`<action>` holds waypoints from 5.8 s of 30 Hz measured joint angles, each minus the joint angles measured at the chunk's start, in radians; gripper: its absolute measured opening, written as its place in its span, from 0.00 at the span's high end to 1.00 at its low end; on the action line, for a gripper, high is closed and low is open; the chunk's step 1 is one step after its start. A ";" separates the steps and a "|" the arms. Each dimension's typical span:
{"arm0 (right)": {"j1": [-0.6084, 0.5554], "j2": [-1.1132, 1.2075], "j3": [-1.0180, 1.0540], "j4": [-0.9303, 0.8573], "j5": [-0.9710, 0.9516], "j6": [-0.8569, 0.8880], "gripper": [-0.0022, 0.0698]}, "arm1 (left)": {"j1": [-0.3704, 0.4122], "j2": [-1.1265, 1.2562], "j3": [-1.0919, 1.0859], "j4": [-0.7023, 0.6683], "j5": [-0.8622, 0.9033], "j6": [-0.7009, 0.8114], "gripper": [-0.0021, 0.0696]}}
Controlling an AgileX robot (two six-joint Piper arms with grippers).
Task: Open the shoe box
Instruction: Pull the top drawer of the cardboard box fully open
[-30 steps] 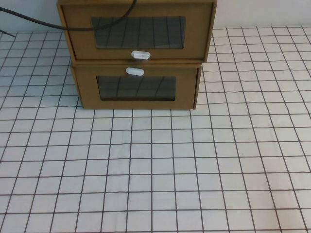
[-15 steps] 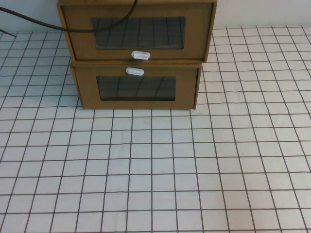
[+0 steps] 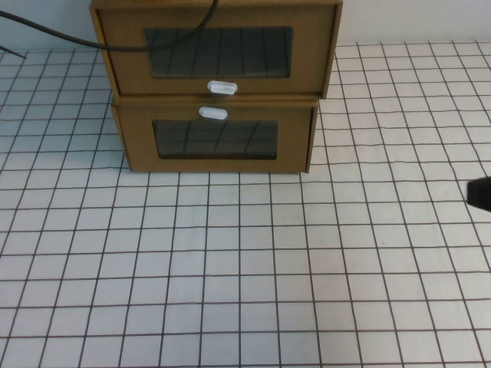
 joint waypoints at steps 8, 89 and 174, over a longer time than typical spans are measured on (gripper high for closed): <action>0.406 0.320 -0.277 -0.293 -0.065 0.212 0.99 | 0.000 0.000 0.000 0.000 0.000 0.000 0.97; 0.673 1.117 -0.920 -1.937 -0.440 0.536 0.75 | 0.000 0.000 -0.008 -0.004 0.026 0.008 0.97; 0.732 1.132 -0.851 -2.269 -0.335 0.953 0.70 | 0.000 -0.002 -0.009 -0.002 0.057 0.000 0.97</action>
